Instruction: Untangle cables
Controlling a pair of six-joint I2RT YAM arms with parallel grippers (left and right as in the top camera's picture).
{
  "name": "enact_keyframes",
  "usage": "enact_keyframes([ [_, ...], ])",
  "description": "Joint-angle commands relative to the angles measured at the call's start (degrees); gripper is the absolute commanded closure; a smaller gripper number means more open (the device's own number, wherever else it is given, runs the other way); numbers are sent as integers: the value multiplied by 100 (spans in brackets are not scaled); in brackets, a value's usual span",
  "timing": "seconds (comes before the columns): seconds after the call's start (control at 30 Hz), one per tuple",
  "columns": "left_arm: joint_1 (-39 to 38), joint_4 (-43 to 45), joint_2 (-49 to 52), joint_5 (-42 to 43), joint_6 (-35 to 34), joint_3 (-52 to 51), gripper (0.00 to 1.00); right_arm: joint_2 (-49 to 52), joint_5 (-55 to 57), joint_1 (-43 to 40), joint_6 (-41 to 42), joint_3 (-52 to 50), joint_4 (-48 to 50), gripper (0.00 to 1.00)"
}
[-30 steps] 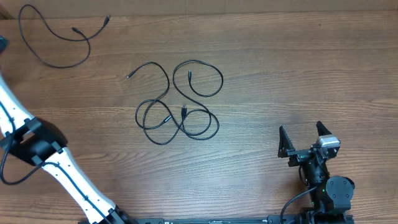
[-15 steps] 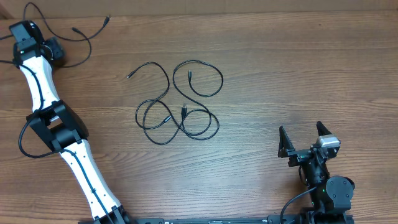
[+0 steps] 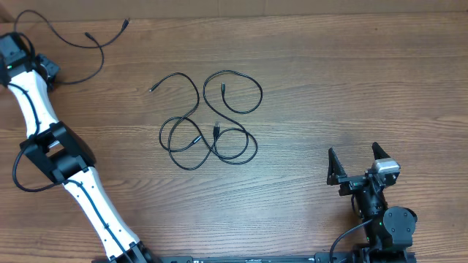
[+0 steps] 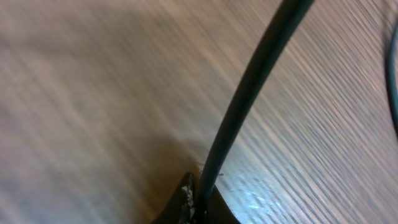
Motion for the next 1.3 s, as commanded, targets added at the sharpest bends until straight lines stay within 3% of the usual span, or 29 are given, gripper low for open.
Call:
enact_keyframes([
  [0.0,68,20,-828,55,-1349,4,96,-42,50,-7,-48,-57,28,0],
  [0.17,68,-142,-1084,105,-1735,4,94,-42,50,-7,-48,-57,28,0],
  [0.23,55,-136,-1054,181,-1606,2,64,-42,50,-7,-48,-57,28,0],
  [0.27,46,-160,-1036,179,-1517,2,54,-42,50,-7,-48,-57,28,0],
  [0.37,22,-192,-1032,175,-1003,2,0,-42,50,-7,-48,-57,28,0],
  [0.47,17,-264,-1062,181,-442,4,0,-42,50,-7,-48,-57,28,0],
  [0.57,11,-409,-1150,328,-361,4,4,-42,50,-7,-48,-57,28,0],
  [0.67,11,-372,-1303,1172,-363,4,6,-42,50,-7,-48,-57,28,0],
  [0.73,-4,-247,-1340,1954,-358,4,12,-42,50,-7,-48,-57,28,0],
  [0.83,-136,-289,-1305,2282,107,-4,18,-42,50,-7,-48,-57,28,0],
  [0.9,-361,-424,-1290,2098,1126,-118,20,-42,50,-7,-48,-57,28,0],
  [1.0,-664,-426,-1290,1668,1961,-393,9,-42,50,-7,-48,-57,28,0],
  [1.1,-975,-304,-1290,1353,2557,-763,8,-42,50,-7,-48,-57,28,0],
  [1.2,-1252,-61,-1285,922,2909,-1141,14,-42,50,-7,-48,-57,28,0],
  [1.27,-1443,195,-1285,529,3248,-1458,23,-42,50,-7,-48,-57,28,0],
])
